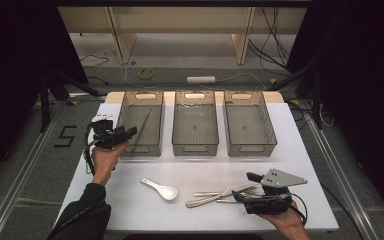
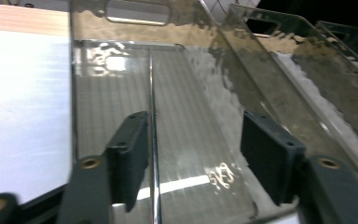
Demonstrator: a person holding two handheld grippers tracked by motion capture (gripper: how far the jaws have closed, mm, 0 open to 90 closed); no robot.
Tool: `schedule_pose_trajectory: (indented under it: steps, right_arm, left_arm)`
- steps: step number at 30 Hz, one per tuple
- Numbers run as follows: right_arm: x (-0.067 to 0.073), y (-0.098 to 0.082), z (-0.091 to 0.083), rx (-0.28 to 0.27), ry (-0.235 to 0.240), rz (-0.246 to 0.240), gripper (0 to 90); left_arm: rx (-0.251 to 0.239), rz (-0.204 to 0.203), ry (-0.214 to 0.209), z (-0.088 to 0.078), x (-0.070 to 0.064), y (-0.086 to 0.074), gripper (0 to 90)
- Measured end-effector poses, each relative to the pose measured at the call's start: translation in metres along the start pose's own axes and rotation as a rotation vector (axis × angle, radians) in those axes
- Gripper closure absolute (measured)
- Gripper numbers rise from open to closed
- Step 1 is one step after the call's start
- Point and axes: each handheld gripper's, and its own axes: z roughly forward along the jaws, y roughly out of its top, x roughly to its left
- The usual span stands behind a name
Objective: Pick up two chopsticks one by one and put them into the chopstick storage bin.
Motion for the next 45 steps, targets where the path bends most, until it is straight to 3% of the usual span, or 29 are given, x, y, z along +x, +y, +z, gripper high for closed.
schedule_pose_trajectory:
  steps: [7, 13, 18, 35, 41, 45]
  right_arm:
    - [-0.001, 0.0, -0.001, 0.025, -0.007, -0.027, 24.8]
    - [-0.001, 0.001, -0.001, 0.086, -0.017, -0.075, 25.3]
    - [-0.004, 0.001, -0.001, 0.132, -0.006, -0.091, 25.9]
    - [-0.009, 0.006, -0.002, 0.341, -0.02, -0.212, 28.3]
    - [-0.013, 0.008, -0.001, 0.458, 0.02, -0.249, 35.2]
    - [-0.014, 0.007, 0.003, 0.514, 0.047, -0.251, 39.7]
  left_arm:
    - [0.011, 0.057, -0.11, -0.016, -0.021, 0.0, 26.8]
    - [0.024, 0.148, -0.197, -0.028, -0.045, -0.006, 22.3]
    - [0.005, 0.201, -0.25, -0.034, -0.061, -0.014, 20.1]
    - [-0.042, 0.32, -0.339, -0.054, -0.093, -0.054, 18.0]
    - [-0.026, 0.371, -0.342, -0.057, -0.099, -0.061, 17.3]
    - [-0.023, 0.377, -0.347, -0.06, -0.102, -0.065, 17.2]
